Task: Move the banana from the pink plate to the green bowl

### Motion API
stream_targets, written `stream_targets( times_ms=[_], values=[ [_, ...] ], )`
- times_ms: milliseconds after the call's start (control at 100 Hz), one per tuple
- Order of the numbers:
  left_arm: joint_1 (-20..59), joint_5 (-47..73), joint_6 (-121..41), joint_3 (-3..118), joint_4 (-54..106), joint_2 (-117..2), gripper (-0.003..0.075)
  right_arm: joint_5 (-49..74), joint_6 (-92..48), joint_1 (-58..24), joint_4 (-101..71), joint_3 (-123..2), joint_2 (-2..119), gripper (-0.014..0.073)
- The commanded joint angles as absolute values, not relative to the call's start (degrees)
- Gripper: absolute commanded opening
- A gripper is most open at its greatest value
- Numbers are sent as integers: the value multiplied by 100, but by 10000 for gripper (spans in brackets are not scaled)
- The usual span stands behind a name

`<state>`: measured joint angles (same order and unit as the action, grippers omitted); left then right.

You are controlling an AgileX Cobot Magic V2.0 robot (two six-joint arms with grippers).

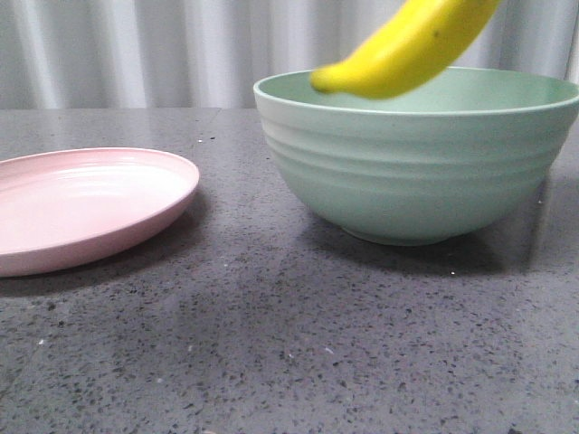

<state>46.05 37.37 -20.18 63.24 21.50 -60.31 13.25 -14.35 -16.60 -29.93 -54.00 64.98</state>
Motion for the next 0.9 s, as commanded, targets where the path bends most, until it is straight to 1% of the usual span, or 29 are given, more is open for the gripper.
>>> stream_targets(
  times_ms=[0,80,200,270,390,460,890],
  values=[
    [4596,3369,-1999,6515,2291,-5939,384,999,-1509,-1621,-2906,-5621,6587,-71],
    [4596,3369,-1999,6515,2291,-5939,384,1061,-1509,-1661,-2906,-5621,6795,-53],
    [4596,3369,-1999,6515,2291,-5939,384,1133,-1509,-1773,-2906,-5621,7006,21],
    [4596,3369,-1999,6515,2291,-5939,384,1157,-1535,-1843,-2883,-5621,7044,97],
    [4596,3369,-1999,6515,2291,-5939,376,1066,-1637,-1944,-2883,-5621,7056,286],
    [4596,3369,-1999,6515,2291,-5939,376,1006,-1637,-1944,-2883,-5621,7056,342],
    [4596,3369,-1999,6515,2291,-5939,376,237,-1737,-1944,-2831,-5621,6878,345]
  ],
)
